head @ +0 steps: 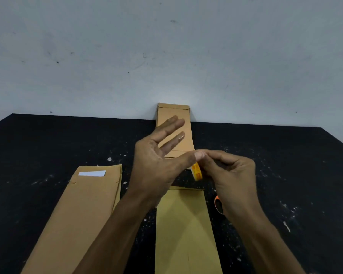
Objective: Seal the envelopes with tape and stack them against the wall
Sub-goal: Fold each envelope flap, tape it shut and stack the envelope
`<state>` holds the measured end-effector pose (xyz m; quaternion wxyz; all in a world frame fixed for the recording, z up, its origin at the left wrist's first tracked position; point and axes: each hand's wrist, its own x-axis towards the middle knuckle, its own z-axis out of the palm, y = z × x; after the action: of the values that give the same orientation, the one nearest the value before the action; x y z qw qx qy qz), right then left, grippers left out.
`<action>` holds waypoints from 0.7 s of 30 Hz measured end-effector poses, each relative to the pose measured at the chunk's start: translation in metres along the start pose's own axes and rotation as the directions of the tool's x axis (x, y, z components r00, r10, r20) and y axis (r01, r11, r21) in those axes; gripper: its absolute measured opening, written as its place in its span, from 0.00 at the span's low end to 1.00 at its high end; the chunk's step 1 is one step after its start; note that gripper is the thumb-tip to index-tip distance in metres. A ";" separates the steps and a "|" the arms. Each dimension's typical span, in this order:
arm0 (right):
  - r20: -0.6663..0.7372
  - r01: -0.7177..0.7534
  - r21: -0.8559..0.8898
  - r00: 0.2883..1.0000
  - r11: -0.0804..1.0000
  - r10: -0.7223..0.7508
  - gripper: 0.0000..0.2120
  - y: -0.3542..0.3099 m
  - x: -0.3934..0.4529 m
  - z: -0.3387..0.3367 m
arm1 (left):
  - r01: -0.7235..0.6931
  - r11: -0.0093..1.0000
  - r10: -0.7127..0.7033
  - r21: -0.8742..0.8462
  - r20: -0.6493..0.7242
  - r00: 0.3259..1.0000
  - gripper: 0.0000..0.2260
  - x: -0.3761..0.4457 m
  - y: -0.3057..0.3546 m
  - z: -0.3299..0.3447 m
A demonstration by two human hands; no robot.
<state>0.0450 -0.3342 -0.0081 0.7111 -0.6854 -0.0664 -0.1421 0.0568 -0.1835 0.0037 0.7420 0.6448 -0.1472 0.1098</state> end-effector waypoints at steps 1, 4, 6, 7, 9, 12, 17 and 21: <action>-0.019 -0.003 -0.007 1.000 1.000 0.003 0.09 0.003 0.002 0.001 | -0.020 0.999 0.021 0.037 -0.015 1.000 0.31 0.001 -0.003 0.002; -0.103 -0.049 0.028 0.993 0.998 0.052 0.07 0.008 0.010 0.000 | -0.057 0.983 0.066 0.174 -0.043 0.997 0.26 0.003 -0.011 0.002; -0.158 -0.072 0.012 0.985 0.997 0.073 0.05 0.012 0.016 -0.006 | -0.034 0.945 0.055 0.325 -0.055 0.997 0.22 0.005 -0.019 0.000; -0.172 -0.088 -0.011 0.981 0.996 0.085 0.04 0.015 0.020 -0.008 | -0.002 0.908 0.025 0.418 -0.050 0.998 0.22 0.006 -0.022 0.000; -0.189 -0.148 -0.052 0.973 0.988 0.135 0.02 0.023 0.025 -0.012 | 0.042 0.802 -0.054 0.596 0.002 0.999 0.23 0.006 -0.031 0.003; -0.183 -0.244 -0.096 0.957 0.965 0.224 0.02 0.033 0.030 -0.016 | 0.020 0.703 -0.109 0.711 0.080 0.991 0.14 0.004 -0.043 0.011; -0.207 -0.261 -0.384 0.959 0.886 0.193 0.03 0.053 0.037 -0.028 | 0.010 0.627 -0.060 0.779 0.036 0.998 0.06 0.007 -0.060 0.014; -0.160 -0.183 -0.749 0.983 0.637 0.093 0.03 0.064 0.040 -0.026 | -0.009 0.544 -0.057 0.839 0.048 0.997 0.06 0.009 -0.062 0.016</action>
<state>0.0987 -0.3633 -0.0589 0.3691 -0.9146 0.0898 -0.1385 0.0855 -0.2081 -0.0487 0.3400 0.9260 -0.0938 0.1343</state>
